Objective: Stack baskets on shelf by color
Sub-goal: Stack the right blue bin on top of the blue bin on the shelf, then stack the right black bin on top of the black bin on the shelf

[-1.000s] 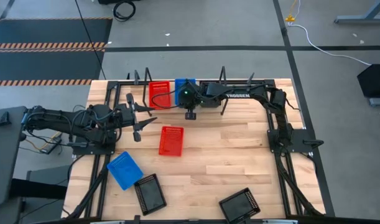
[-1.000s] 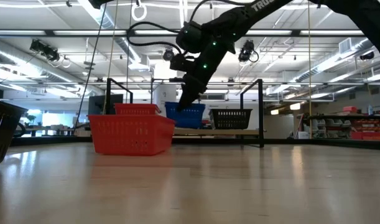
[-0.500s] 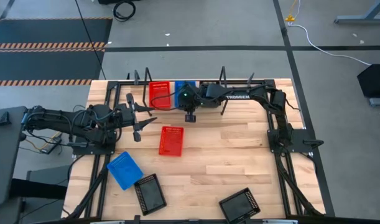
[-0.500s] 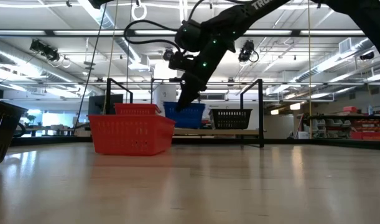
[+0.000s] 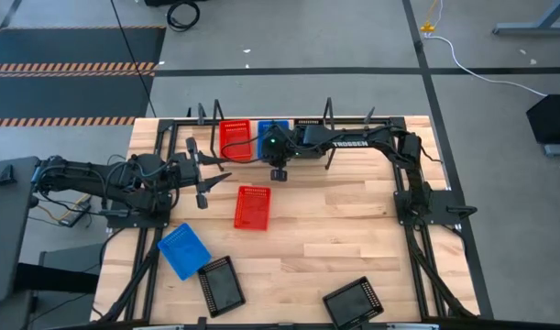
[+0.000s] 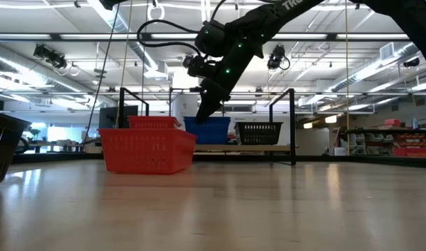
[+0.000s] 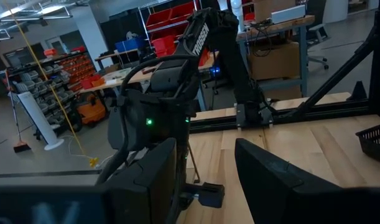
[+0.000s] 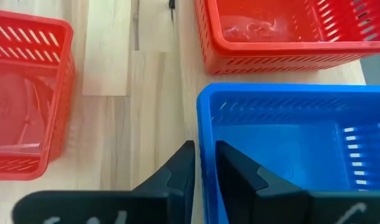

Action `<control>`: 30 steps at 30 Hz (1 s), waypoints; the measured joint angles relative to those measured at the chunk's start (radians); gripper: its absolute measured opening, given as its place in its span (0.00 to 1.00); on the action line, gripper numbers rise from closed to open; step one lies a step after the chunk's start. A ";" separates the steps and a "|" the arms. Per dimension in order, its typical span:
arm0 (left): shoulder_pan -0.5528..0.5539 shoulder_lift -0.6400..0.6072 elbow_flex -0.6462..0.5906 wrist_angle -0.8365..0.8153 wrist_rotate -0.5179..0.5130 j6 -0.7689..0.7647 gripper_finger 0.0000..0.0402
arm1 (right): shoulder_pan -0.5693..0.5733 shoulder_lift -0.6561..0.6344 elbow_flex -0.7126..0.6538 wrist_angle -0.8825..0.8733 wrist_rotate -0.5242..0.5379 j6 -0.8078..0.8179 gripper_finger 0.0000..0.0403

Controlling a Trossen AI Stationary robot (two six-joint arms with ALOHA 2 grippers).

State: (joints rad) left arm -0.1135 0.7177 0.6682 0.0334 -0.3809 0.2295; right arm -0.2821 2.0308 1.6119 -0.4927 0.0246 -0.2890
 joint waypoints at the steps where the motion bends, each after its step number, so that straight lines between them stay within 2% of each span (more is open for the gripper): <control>1: 0.000 0.000 0.000 0.000 0.000 0.000 0.43 | 0.000 0.000 0.000 0.003 0.000 0.000 0.18; 14: 0.000 0.000 0.000 -0.006 0.000 0.002 0.43 | 0.026 -0.044 0.025 -0.004 0.038 0.009 0.25; 20: 0.000 0.000 0.000 -0.007 0.000 0.002 0.43 | 0.060 -0.085 0.085 -0.127 0.035 0.117 0.26; 26: 0.000 0.000 0.000 -0.010 0.000 0.002 0.43 | 0.121 -0.088 0.085 -0.240 -0.019 0.239 0.26; 30: 0.000 -0.018 0.000 -0.031 0.001 0.000 0.43 | 0.198 -0.086 0.062 -0.273 0.035 0.283 0.26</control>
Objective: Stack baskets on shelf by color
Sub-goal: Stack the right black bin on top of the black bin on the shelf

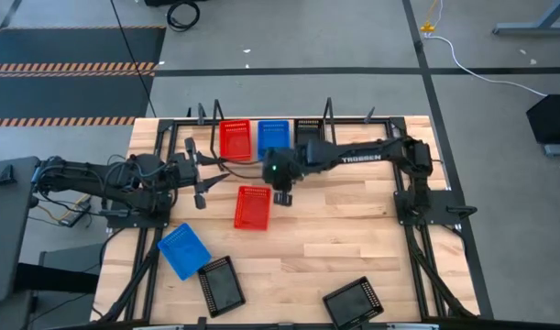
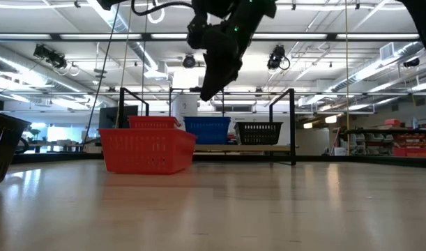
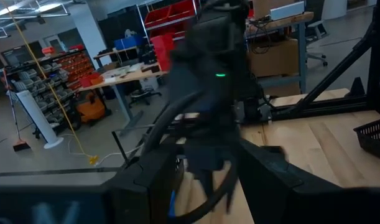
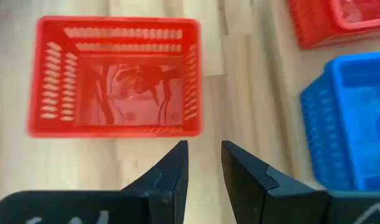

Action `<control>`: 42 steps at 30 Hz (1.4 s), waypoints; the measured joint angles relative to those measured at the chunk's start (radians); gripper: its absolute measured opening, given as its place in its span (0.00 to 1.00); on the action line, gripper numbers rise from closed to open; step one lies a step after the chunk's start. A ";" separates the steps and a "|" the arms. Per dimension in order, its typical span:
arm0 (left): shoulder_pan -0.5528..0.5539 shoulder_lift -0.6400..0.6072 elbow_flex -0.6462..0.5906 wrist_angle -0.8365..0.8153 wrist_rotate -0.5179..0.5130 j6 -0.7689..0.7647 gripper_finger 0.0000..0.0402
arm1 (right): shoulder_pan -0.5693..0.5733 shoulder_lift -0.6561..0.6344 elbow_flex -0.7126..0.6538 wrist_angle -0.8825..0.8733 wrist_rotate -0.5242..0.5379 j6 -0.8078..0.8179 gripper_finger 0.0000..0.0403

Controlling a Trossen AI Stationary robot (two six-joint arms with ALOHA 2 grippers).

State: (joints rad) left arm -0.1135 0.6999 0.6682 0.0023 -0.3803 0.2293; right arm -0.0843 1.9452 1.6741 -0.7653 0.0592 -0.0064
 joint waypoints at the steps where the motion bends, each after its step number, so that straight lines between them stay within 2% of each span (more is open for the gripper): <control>1: 0.000 -0.007 0.000 -0.007 0.001 -0.001 0.43 | 0.017 0.000 0.000 -0.010 0.016 0.011 0.26; 4: 0.000 -0.032 0.000 -0.024 0.002 -0.008 0.43 | 0.062 -0.001 0.001 -0.054 0.019 0.063 0.26; 11: 0.000 -0.096 0.000 -0.072 -0.003 -0.016 0.43 | 0.159 -0.001 0.001 -0.276 -0.077 0.287 0.26; 17: 0.000 -0.138 0.000 -0.084 -0.002 -0.030 0.43 | 0.246 -0.001 0.001 -0.446 -0.213 0.616 0.26; 23: 0.000 -0.147 0.000 -0.078 -0.002 -0.024 0.43 | 0.365 -0.001 0.001 -0.431 -0.324 0.970 0.26; 30: 0.000 -0.146 0.000 -0.018 -0.001 0.019 0.43 | 0.509 -0.001 0.001 -0.394 -0.330 1.295 0.26; 35: 0.000 -0.146 0.000 0.053 0.000 0.019 0.43 | 0.603 -0.001 0.001 -0.319 -0.285 1.492 0.27; 42: 0.000 -0.146 0.000 0.076 0.086 0.006 0.43 | 0.728 -0.001 0.000 -0.301 -0.242 1.727 0.31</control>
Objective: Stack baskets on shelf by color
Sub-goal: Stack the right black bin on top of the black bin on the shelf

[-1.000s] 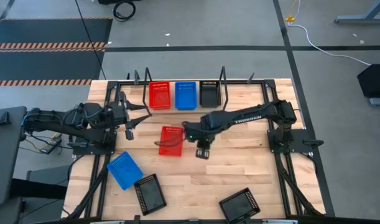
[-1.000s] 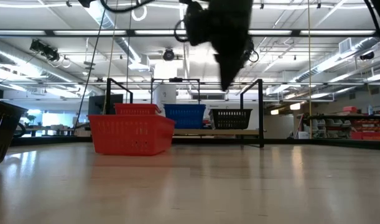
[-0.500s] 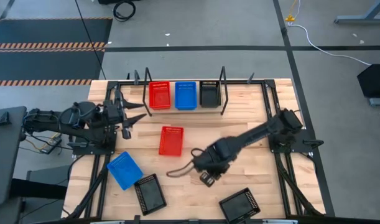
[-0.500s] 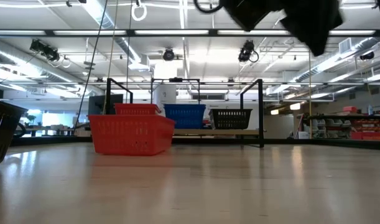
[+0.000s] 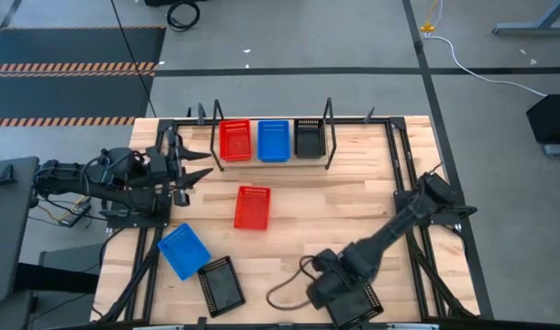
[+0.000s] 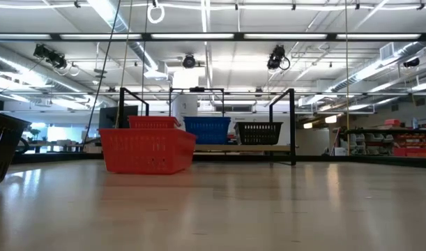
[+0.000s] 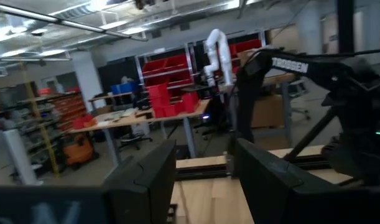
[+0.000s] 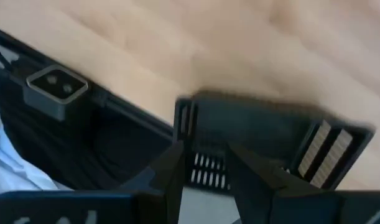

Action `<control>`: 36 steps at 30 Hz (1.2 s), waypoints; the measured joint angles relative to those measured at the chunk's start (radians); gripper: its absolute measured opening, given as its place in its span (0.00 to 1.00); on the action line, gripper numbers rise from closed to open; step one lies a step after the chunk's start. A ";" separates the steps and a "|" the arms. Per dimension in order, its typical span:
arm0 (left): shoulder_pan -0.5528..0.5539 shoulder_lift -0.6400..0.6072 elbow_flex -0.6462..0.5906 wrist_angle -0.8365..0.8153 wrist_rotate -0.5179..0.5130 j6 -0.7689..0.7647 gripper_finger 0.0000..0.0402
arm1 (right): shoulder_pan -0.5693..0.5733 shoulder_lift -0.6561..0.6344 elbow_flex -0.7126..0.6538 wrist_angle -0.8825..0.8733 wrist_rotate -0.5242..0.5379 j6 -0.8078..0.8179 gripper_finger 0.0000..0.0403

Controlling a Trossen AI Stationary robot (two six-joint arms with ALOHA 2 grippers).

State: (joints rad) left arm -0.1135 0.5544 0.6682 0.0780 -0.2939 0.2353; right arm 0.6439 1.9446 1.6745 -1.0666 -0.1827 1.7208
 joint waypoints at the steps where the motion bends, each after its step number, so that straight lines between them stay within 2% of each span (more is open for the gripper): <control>1: 0.000 0.001 0.000 0.000 0.012 -0.009 0.43 | 0.015 0.000 0.000 0.006 0.004 0.027 0.31; 11: -0.002 0.001 0.000 -0.018 0.039 -0.076 0.43 | 0.101 0.000 -0.095 0.092 0.032 0.157 0.34; 15: -0.002 0.001 0.000 -0.050 0.056 -0.117 0.43 | 0.114 0.001 -0.176 0.160 -0.012 0.147 0.34; 20: -0.002 0.002 0.000 -0.058 0.113 -0.156 0.43 | 0.109 0.002 -0.284 0.185 -0.013 0.126 0.33; 24: -0.002 0.002 0.000 -0.097 0.142 -0.181 0.43 | 0.088 0.002 -0.352 0.182 -0.010 0.070 0.33; 28: -0.002 0.002 0.000 -0.128 0.142 -0.210 0.43 | 0.052 0.002 -0.387 0.181 0.036 -0.014 0.33; 36: -0.013 0.002 0.000 -0.182 0.142 -0.280 0.43 | -0.078 0.002 -0.395 0.164 0.127 -0.301 0.33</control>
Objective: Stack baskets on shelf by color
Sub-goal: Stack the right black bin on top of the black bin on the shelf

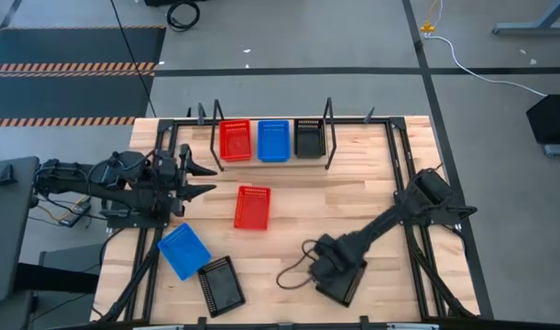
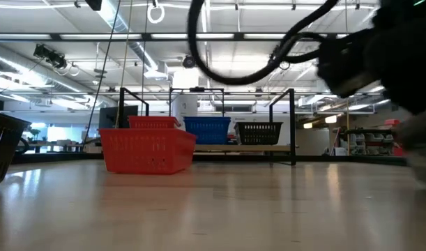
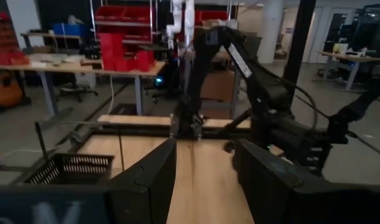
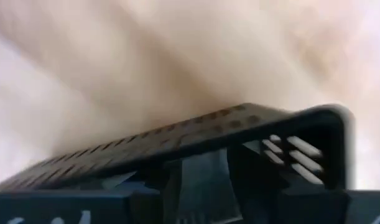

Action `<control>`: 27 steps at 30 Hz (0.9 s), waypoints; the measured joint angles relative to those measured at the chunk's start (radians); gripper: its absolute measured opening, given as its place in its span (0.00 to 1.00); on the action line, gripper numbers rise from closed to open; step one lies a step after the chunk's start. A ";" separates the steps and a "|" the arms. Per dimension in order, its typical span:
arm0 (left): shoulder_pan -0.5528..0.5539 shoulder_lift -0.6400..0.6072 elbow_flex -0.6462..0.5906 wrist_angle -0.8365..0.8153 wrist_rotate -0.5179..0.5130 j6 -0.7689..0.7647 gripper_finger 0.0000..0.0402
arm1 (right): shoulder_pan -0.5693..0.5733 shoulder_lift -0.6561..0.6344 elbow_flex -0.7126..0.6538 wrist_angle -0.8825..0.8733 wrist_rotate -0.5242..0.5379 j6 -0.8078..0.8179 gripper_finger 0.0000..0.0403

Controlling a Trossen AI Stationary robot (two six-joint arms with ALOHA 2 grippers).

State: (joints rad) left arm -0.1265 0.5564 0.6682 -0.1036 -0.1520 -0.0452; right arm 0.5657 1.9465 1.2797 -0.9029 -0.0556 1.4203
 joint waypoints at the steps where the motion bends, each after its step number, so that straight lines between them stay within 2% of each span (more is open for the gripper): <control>1: -0.005 0.000 0.000 -0.007 0.000 -0.003 0.43 | -0.020 0.000 0.000 -0.007 0.016 -0.041 0.33; 7: -0.045 0.000 0.000 -0.017 -0.002 -0.027 0.43 | -0.143 0.000 0.000 -0.049 0.142 -0.317 0.33; 11: -0.064 0.000 0.000 -0.016 -0.038 -0.025 0.43 | -0.235 0.000 0.000 -0.045 0.247 -0.499 0.33; 16: -0.068 0.000 0.000 -0.006 -0.085 0.010 0.43 | -0.349 0.000 0.000 0.050 0.357 -0.735 0.33; 21: -0.067 0.000 0.000 -0.005 -0.091 0.038 0.43 | -0.422 0.000 0.034 0.154 0.363 -0.894 0.33; 27: -0.067 0.000 0.000 0.007 -0.091 0.065 0.43 | -0.437 0.000 0.183 -0.001 0.387 -0.969 0.33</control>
State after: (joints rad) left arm -0.1940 0.5560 0.6682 -0.0964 -0.2432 0.0198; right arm 0.1291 1.9461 1.4623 -0.9038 0.3313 0.4516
